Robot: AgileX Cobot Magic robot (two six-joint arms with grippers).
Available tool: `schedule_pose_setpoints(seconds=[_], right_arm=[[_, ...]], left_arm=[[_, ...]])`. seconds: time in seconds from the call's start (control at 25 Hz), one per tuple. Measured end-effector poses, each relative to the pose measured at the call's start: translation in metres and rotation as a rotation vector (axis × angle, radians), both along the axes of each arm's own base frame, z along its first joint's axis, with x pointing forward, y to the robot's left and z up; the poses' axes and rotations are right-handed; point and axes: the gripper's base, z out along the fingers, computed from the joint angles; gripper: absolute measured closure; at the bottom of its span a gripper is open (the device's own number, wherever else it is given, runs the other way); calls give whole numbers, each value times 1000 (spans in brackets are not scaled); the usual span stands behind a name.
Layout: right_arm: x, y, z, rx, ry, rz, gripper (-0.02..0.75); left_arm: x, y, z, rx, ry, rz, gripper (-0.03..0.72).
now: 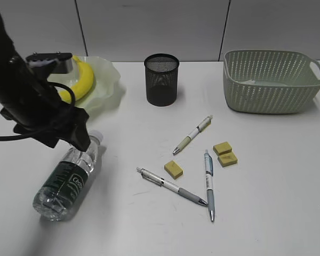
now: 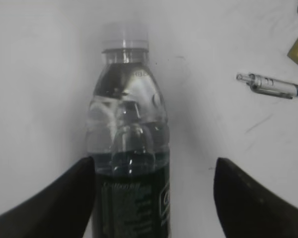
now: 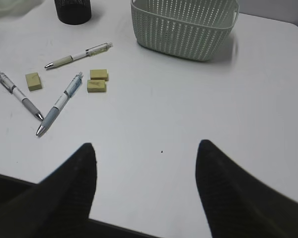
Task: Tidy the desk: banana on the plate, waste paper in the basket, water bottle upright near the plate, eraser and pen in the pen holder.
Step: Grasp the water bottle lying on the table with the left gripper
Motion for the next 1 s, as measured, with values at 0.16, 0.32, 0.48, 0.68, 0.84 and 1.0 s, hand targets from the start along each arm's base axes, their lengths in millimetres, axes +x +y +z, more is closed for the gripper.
schedule_pose_setpoints(seconds=[0.16,0.32,0.48,0.68,0.84,1.0], right_arm=[[0,0,0,1,0,0,239],[0,0,0,1,0,0,239],[0,0,0,1,0,0,239],[0,0,0,1,0,0,239],[0,0,0,1,0,0,239],[0,0,0,1,0,0,239]], left_arm=[[16,-18,-22,57,28,-25,123],[28,-27,-37,157,30,-42,97],[38,-28,-51,213,69,-34,87],[40,-30,-79,247,149,-35,85],[40,-30,-90,258,175,-32,129],[39,-30,-90,263,187,-33,192]])
